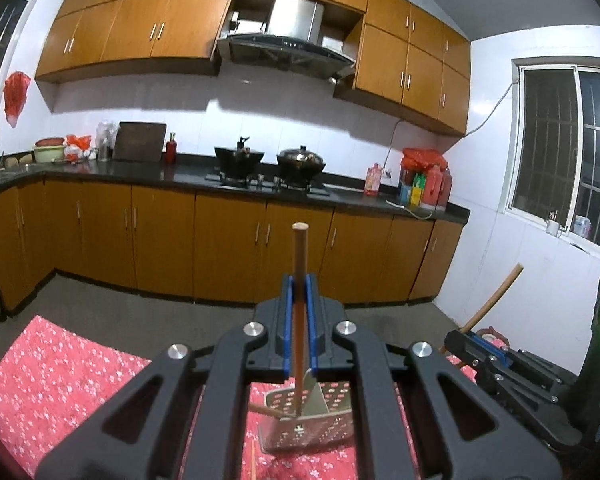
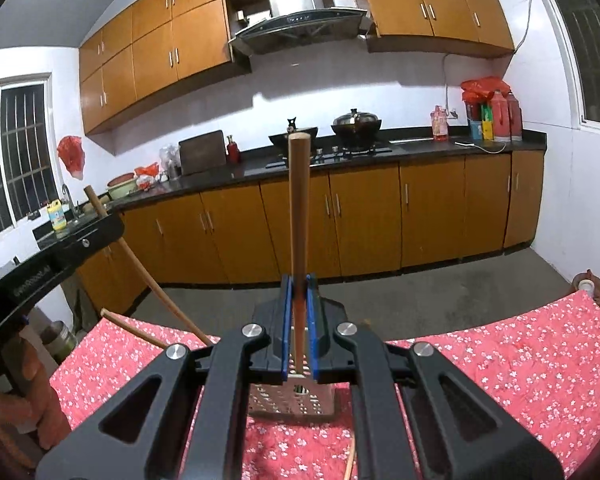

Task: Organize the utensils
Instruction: 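Open the right tool into the holder while the left tool releases its chopstick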

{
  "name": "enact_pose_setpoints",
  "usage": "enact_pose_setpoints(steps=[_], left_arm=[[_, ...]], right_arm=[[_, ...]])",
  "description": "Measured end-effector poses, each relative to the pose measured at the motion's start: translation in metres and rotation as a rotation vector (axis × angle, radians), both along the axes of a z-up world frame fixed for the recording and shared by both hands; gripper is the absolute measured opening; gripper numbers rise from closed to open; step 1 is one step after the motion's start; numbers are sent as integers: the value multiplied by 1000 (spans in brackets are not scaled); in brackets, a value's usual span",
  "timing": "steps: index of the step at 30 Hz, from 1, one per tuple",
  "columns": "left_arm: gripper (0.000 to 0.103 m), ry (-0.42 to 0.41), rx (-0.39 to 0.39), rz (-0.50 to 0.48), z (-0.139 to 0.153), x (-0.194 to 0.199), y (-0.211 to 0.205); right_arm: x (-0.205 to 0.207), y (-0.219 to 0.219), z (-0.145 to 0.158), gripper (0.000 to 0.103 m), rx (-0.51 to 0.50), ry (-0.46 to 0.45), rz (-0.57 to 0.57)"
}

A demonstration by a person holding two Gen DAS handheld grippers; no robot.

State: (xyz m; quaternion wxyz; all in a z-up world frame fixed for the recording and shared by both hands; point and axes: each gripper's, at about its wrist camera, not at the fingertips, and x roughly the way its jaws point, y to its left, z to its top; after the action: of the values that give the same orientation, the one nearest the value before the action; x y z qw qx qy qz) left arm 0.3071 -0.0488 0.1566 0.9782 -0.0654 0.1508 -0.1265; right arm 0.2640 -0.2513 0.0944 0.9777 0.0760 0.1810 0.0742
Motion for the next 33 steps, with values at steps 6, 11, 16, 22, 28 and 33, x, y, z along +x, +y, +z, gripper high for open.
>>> enact_pose_setpoints(steps=[6,11,16,22,28,33], left_arm=[[30,1,-15,13,-3,-4,8],[31,-4,-33,8,3,-17,18],[33,11,-70,6,6,-35,35],[38,53,-19,47,-14,-66,65],[38,152,98,106,-71,-88,88],[38,283,143,108,-129,-95,98]], right_arm=[[-7,-9,4,8,21,3,-19],[-27,-22,13,8,48,-36,-37],[-57,-43,20,8,93,-71,-63],[-80,-64,-18,17,50,10,-124],[-73,-75,-109,18,51,287,-149],[-68,-62,-168,18,65,465,-101]])
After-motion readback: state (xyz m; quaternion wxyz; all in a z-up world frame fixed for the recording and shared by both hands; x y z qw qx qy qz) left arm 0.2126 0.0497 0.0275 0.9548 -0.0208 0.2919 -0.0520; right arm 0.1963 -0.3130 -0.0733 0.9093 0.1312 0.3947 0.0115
